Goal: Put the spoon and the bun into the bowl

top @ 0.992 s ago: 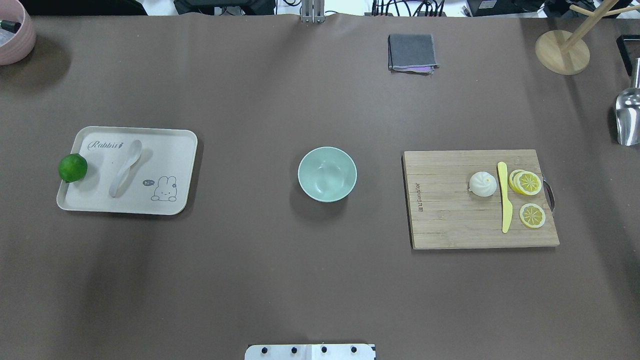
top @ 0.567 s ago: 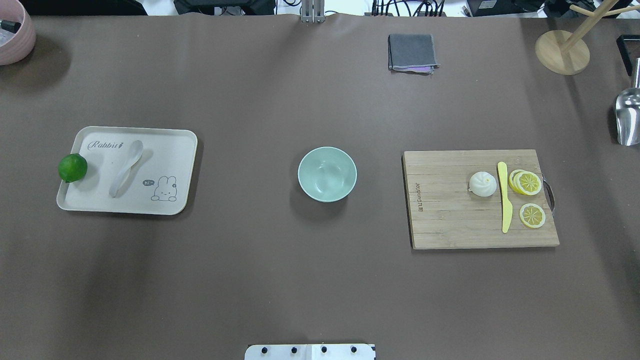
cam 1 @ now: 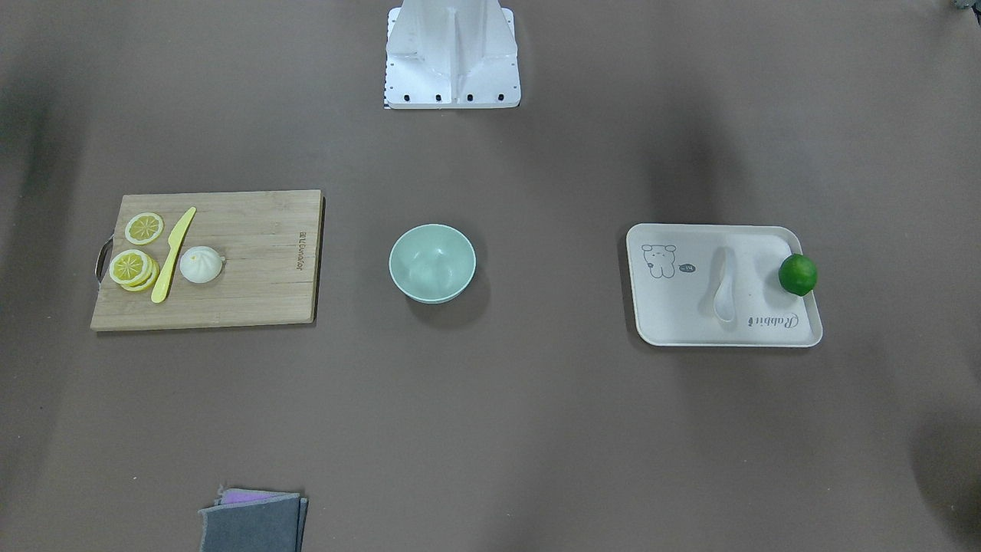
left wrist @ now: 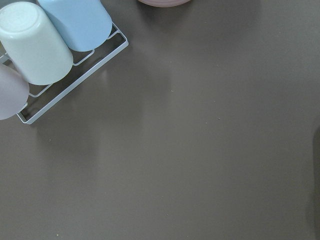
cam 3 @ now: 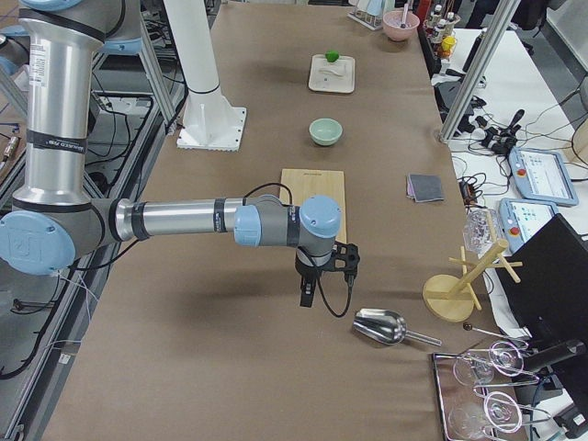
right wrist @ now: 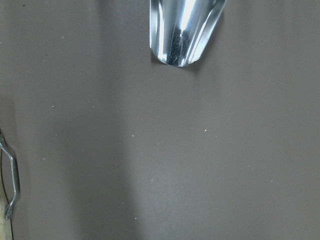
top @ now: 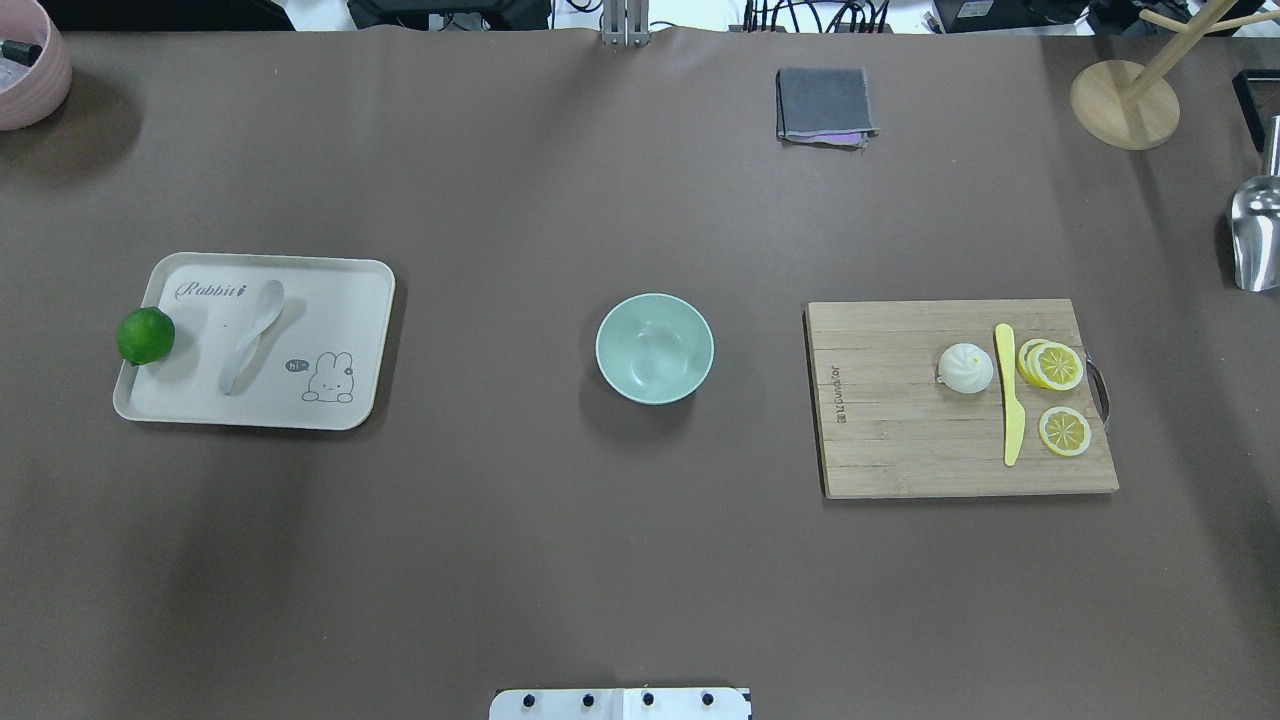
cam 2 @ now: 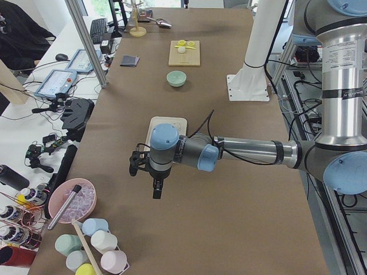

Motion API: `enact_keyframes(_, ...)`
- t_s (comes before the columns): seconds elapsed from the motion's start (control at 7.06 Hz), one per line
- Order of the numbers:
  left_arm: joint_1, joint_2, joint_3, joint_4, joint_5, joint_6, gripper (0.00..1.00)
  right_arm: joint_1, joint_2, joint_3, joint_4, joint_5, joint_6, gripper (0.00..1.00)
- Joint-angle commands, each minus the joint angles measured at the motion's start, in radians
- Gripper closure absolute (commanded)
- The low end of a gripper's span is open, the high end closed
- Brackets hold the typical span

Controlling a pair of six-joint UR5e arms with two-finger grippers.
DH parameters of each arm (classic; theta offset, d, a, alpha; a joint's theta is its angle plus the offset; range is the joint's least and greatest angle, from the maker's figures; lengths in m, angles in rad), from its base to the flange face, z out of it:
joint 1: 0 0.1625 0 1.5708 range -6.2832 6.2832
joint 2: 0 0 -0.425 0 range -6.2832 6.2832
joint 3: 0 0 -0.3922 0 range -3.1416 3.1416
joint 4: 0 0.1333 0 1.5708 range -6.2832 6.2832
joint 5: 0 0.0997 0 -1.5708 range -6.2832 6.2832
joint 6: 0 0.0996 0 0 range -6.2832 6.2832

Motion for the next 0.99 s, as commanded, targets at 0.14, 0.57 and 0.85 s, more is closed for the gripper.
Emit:
enact_keyframes(0.14,0.001,0.000,0.000,0.000,0.000,0.001,0.01,0.000,0.000,0.010,0.002,0.019,-0.001,0.00)
enact_keyframes(0.57,0.001,0.000,-0.005,-0.006,0.000,0.003,0.01,0.000,0.006,0.008,0.002,0.019,-0.001,0.00)
enact_keyframes(0.85,0.012,0.000,-0.005,-0.023,0.000,-0.006,0.01,0.000,0.008,0.008,0.002,0.019,-0.001,0.00)
